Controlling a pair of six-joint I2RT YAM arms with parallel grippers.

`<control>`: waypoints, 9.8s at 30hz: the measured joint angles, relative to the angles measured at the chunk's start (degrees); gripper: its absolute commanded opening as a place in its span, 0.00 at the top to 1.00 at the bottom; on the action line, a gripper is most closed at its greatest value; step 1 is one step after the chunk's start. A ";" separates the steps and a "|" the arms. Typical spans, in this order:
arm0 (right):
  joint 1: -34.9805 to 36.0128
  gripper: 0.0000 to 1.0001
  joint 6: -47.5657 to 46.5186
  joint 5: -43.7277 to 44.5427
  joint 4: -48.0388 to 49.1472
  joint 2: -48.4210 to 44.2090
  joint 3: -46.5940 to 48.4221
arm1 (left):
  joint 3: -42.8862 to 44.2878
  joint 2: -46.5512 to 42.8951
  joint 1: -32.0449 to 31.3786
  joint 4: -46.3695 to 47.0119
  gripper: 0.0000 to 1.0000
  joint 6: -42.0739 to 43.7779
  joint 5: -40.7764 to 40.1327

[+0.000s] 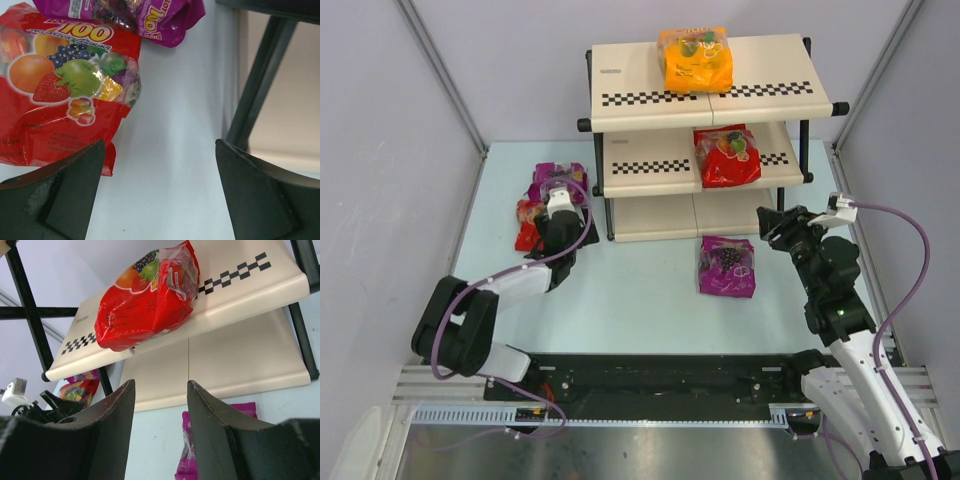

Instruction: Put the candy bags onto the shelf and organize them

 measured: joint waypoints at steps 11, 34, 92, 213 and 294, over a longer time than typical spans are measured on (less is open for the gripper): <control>0.00 0.49 -0.50 0.09 -0.33 0.22 -0.57 | 4.11 5.66 1.62 -0.26 0.07 -0.22 -1.86; 0.00 0.48 -0.50 0.04 -0.39 0.31 -1.31 | 20.76 18.32 2.12 -19.47 0.14 -7.50 -10.62; -0.04 0.47 1.49 -0.39 -5.49 -3.37 -1.53 | 15.32 1.64 -3.50 -29.57 0.19 1.03 -12.87; 17.99 0.24 5.92 27.69 -0.68 -0.94 3.52 | -11.82 -34.95 -56.22 -46.99 0.12 -42.95 -21.14; 0.33 1.00 5.81 -9.51 38.75 27.96 -22.62 | -13.70 -39.15 -56.22 -48.00 0.09 -40.85 -24.04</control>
